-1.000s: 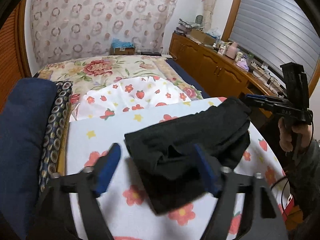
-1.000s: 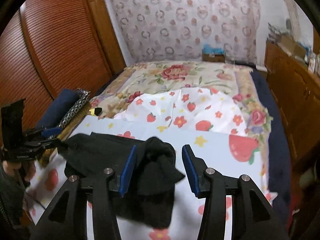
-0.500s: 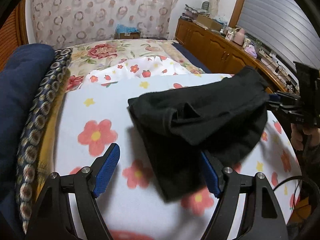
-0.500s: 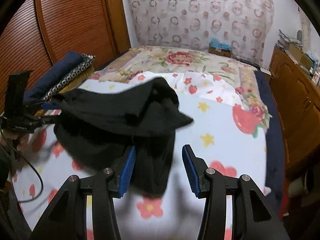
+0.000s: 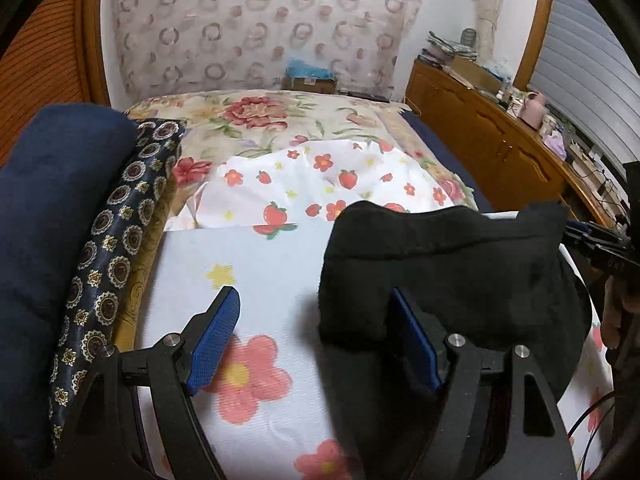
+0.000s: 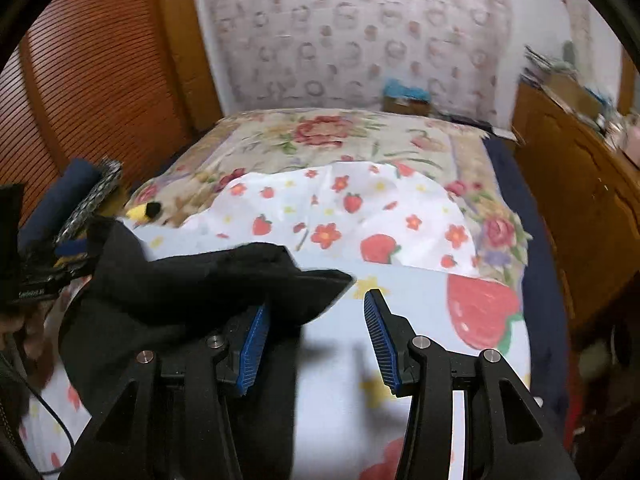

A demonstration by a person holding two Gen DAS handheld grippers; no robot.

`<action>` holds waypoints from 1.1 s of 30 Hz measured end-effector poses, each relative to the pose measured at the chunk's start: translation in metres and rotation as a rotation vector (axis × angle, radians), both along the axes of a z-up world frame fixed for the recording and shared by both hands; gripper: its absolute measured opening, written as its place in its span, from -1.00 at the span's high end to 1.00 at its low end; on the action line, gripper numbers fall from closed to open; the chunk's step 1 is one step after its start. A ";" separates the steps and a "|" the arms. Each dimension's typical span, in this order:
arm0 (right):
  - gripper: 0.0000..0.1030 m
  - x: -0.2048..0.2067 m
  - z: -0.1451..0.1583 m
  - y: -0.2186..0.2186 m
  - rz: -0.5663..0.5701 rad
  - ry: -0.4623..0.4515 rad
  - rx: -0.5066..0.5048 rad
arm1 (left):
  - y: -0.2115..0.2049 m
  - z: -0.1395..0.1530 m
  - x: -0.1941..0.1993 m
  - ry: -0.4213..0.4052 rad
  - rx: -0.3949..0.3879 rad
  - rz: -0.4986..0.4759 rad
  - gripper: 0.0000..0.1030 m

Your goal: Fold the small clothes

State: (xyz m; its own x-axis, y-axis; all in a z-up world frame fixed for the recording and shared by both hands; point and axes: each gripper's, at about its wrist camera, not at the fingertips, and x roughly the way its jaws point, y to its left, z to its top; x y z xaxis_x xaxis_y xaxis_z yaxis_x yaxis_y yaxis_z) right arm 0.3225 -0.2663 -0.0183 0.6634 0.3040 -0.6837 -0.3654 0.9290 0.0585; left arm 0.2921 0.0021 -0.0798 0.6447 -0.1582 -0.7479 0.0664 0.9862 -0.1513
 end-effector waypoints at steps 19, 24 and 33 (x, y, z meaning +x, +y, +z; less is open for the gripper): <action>0.84 -0.003 -0.005 0.012 0.127 0.073 0.232 | -0.003 -0.001 0.000 -0.009 0.009 -0.020 -0.51; 0.89 0.000 -0.004 -0.015 -0.023 0.052 0.256 | -0.001 -0.001 -0.002 -0.005 -0.003 -0.021 -0.51; -0.04 -0.016 0.006 0.004 0.002 0.015 0.115 | -0.003 -0.009 -0.003 0.039 -0.067 -0.065 -0.23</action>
